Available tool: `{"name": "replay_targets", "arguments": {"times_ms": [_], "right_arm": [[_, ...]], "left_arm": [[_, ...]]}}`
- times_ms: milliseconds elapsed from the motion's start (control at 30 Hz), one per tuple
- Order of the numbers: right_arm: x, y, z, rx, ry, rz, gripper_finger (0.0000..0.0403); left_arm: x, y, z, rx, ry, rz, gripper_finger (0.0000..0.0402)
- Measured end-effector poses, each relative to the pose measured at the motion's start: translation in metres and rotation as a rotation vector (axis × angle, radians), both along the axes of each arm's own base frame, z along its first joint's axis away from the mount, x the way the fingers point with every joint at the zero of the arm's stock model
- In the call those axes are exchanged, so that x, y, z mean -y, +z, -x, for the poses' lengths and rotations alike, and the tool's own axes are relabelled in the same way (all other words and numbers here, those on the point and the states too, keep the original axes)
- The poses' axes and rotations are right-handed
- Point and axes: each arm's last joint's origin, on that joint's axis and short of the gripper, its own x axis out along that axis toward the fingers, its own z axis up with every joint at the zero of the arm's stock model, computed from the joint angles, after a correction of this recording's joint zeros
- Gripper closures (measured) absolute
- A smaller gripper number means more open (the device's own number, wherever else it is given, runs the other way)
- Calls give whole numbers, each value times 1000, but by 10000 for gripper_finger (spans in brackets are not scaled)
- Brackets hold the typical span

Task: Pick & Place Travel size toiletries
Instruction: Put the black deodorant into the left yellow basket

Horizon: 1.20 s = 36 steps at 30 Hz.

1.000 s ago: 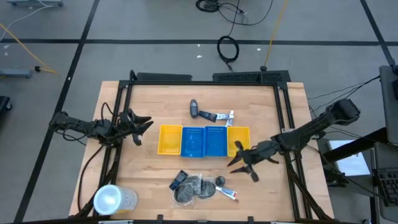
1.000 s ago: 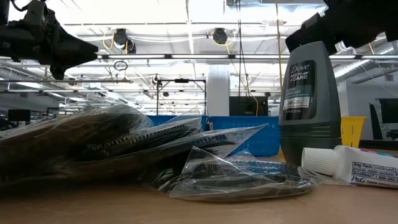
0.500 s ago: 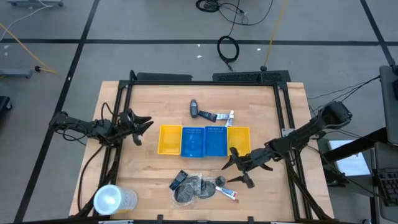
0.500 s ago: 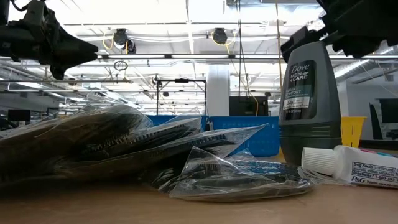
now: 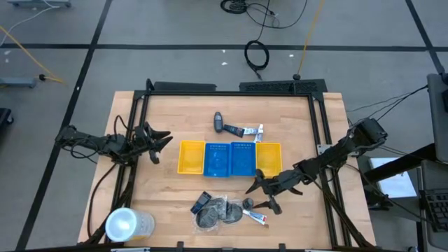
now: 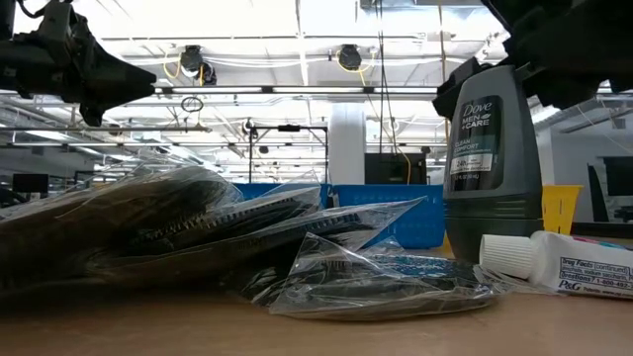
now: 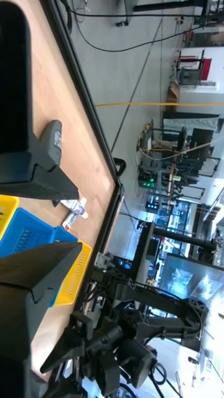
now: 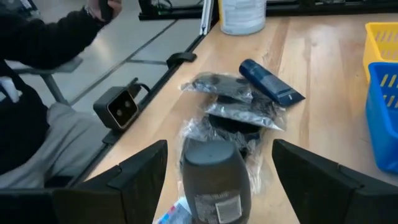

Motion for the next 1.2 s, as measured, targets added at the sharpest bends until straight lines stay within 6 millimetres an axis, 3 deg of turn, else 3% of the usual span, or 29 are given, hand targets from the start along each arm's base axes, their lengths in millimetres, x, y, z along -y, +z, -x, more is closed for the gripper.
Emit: {"name": "replay_targets", "arguments": {"times_ms": [300, 567, 767, 933, 1133, 1200], "right_arm": [[-8, -10, -2, 5, -5, 11, 122], [-20, -21, -24, 11, 11, 51, 122], [-21, -25, -28, 5, 13, 62, 125], [-21, -24, -28, 11, 15, 58, 157], [-20, -25, -28, 6, 16, 63, 233], [-20, -25, -28, 10, 19, 70, 236]], "left_arm": [[0, 0, 0, -5, 0, -1, 282], [0, 0, 0, -4, 0, -1, 282], [0, -1, 0, -12, 0, -2, 282], [0, -1, 0, -14, 0, -3, 282], [0, -2, 0, -17, 0, -4, 282], [0, -2, 0, -17, 0, -4, 282]]}}
